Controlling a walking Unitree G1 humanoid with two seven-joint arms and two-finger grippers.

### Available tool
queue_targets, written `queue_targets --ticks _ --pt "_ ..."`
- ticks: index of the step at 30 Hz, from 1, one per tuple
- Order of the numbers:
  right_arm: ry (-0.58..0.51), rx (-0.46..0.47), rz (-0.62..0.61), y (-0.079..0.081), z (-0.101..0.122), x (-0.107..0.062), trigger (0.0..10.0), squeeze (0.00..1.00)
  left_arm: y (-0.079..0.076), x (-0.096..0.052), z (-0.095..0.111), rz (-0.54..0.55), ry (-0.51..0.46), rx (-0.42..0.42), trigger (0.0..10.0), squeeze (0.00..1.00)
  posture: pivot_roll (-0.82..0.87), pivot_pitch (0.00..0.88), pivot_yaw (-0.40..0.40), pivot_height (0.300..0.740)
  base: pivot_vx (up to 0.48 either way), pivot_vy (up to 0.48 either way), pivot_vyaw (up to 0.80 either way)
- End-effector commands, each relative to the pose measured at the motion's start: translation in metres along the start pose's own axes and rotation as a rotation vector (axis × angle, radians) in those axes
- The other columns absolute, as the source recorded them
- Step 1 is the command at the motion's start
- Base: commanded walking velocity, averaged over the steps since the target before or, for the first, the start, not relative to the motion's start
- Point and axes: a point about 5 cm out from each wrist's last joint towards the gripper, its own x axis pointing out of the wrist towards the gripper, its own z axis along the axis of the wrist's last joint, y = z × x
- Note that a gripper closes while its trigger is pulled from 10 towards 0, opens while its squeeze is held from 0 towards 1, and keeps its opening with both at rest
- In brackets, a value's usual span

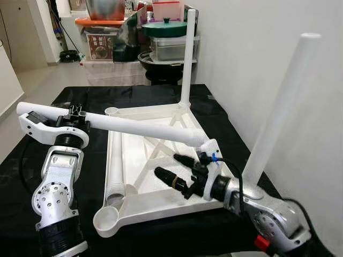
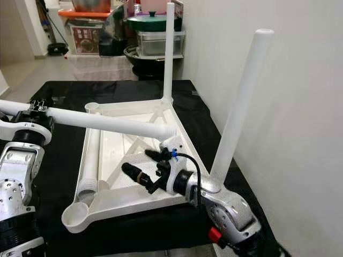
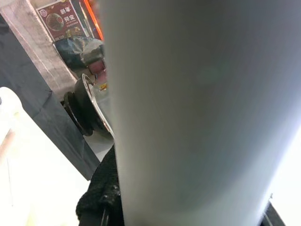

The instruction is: Building children table

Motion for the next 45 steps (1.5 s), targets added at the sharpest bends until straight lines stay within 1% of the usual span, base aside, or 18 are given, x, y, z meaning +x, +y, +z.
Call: queue_targets --ticks 1,2,3,4,5,7,10,20,22,23,27,34,35,36,37,38,42,45 --pt "-0.047 -0.277 -0.03 -0.005 0.018 0.0 10.0 1.0 -0.004 0.002 0.003 -0.008 -0.003 0.036 0.0 0.0 0.05 0.0 -0.011 0.74 0.0 0.0 0.0" --pt "-0.047 -0.277 -0.03 -0.005 0.018 0.0 10.0 1.0 -0.004 0.002 0.003 -0.008 -0.003 0.036 0.0 0.0 0.05 0.0 -0.011 0.74 0.0 0.0 0.0" --pt "-0.074 -0.379 -0.045 -0.007 0.028 -0.001 10.0 1.0 -0.004 0.002 0.004 -0.009 -0.005 0.048 0.0 0.0 0.05 0.0 -0.011 0.74 0.0 0.0 0.0" --pt "-0.074 -0.379 -0.045 -0.007 0.028 -0.001 10.0 1.0 -0.004 0.002 0.004 -0.009 -0.005 0.048 0.0 0.0 0.05 0.0 -0.011 0.74 0.0 0.0 0.0" --pt "-0.117 -0.487 -0.074 -0.01 0.041 -0.003 10.0 1.0 -0.004 0.002 0.005 -0.004 -0.007 0.073 0.0 0.0 0.05 0.0 -0.01 0.74 0.0 0.0 0.0" --pt "-0.151 -0.612 -0.044 -0.008 0.055 -0.007 10.0 1.0 -0.003 0.004 0.007 0.001 -0.014 0.11 0.0 0.0 0.04 0.0 -0.008 0.74 0.0 0.0 0.0" --pt "-0.15 -0.663 -0.005 -0.005 0.057 -0.01 10.0 1.0 -0.004 0.006 0.008 -0.004 -0.015 0.131 0.0 0.0 0.04 0.0 -0.008 0.74 0.0 0.0 0.0" --pt "-0.081 -0.638 0.065 0.0 0.037 0.006 10.0 1.0 -0.015 0.014 -0.007 -0.073 0.038 0.138 0.0 0.0 0.04 0.0 -0.003 0.74 0.0 0.0 0.0" --pt "-0.034 -0.622 0.063 0.0 0.031 0.02 10.0 1.0 -0.018 0.017 -0.016 -0.092 0.076 0.129 0.0 0.0 0.04 0.0 0.003 0.74 0.0 0.0 0.0" --pt "-0.034 -0.622 0.063 0.0 0.031 0.02 10.0 1.0 -0.018 0.017 -0.016 -0.092 0.076 0.129 0.0 0.0 0.04 0.0 0.003 0.74 0.0 0.0 0.0" --pt "0.014 -0.617 0.018 -0.007 0.033 0.042 10.0 1.0 -0.026 0.02 -0.034 -0.127 0.136 0.119 0.0 0.0 0.03 0.0 0.004 0.74 0.0 0.0 0.0" --pt "0.052 -0.642 -0.032 -0.017 0.04 0.053 10.0 1.0 -0.029 0.015 -0.05 -0.13 0.184 0.126 0.0 0.0 0.04 0.0 -0.009 0.74 0.0 0.0 0.0" --pt "0.079 -0.65 -0.03 -0.018 0.037 0.054 10.0 0.89 -0.03 0.014 -0.051 -0.128 0.19 0.124 0.0 0.0 0.04 0.0 -0.009 0.74 0.0 0.0 0.0" --pt "0.079 -0.65 -0.03 -0.018 0.037 0.054 10.0 0.89 -0.03 0.014 -0.051 -0.128 0.19 0.124 0.0 0.0 0.04 0.0 -0.009 0.74 0.0 0.0 0.0" --pt "0.097 -0.655 -0.027 -0.018 0.035 0.055 10.0 0.65 -0.03 0.014 -0.052 -0.128 0.193 0.123 0.0 0.0 0.04 0.0 -0.009 0.74 0.0 0.0 0.0" --pt "0.135 -0.663 -0.008 -0.017 0.029 0.056 10.0 0.0 -0.032 0.014 -0.054 -0.131 0.199 0.119 0.0 0.0 0.04 0.0 -0.012 0.74 0.0 0.0 0.0" --pt "0.22 -0.65 0.025 -0.016 0.015 0.057 10.0 0.0 -0.037 0.014 -0.058 -0.14 0.205 0.113 0.0 0.0 0.05 0.0 -0.013 0.74 0.0 0.0 0.0" --pt "0.314 -0.58 0.026 -0.019 0.0 0.057 10.0 0.0 -0.041 0.015 -0.06 -0.15 0.206 0.105 0.0 0.0 0.04 0.0 -0.015 0.74 0.0 0.0 0.0"
